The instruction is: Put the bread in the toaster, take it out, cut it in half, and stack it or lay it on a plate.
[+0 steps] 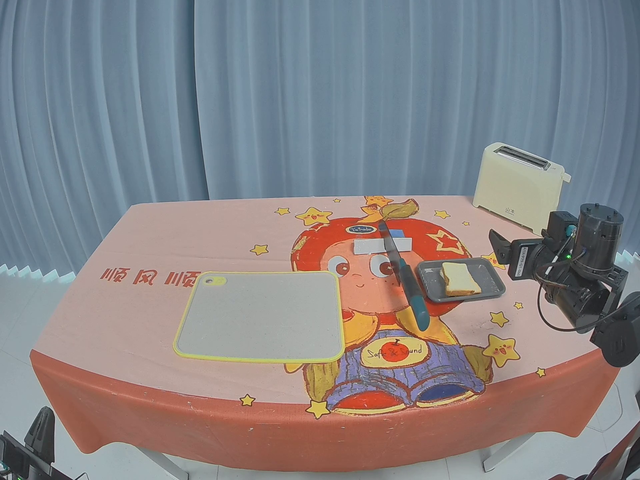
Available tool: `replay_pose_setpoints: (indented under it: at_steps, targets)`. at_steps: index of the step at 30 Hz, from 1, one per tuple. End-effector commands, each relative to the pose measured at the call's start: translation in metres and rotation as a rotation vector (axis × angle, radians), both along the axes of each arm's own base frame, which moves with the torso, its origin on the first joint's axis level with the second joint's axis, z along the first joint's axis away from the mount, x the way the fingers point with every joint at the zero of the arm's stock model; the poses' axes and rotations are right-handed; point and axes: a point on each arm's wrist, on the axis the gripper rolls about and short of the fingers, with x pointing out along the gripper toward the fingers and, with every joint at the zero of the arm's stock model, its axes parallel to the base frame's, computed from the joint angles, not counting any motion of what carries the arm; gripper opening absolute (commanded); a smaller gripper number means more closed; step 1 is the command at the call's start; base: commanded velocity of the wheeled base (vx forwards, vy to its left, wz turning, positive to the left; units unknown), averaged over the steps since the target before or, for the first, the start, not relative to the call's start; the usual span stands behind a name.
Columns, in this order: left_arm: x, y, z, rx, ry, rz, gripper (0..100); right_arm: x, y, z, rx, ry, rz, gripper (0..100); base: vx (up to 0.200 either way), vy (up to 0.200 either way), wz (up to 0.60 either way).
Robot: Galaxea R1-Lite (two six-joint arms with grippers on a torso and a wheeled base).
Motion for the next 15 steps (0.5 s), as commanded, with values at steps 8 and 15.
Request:
replay_pose_setpoints:
  at_steps: [8, 15]
  targets:
    - [0.0, 0.0, -0.005, -0.001, 0.0, 0.001, 0, -0.005, -0.003, -0.004, -0.003, 0.015, -0.004, 100, 0.0, 0.0, 0.0]
    - [0.0, 0.0, -0.005, -0.001, 0.0, 0.001, 0, 0.004, -0.024, 0.01, 0.036, -0.1, -0.081, 100, 0.0, 0.0, 0.0]
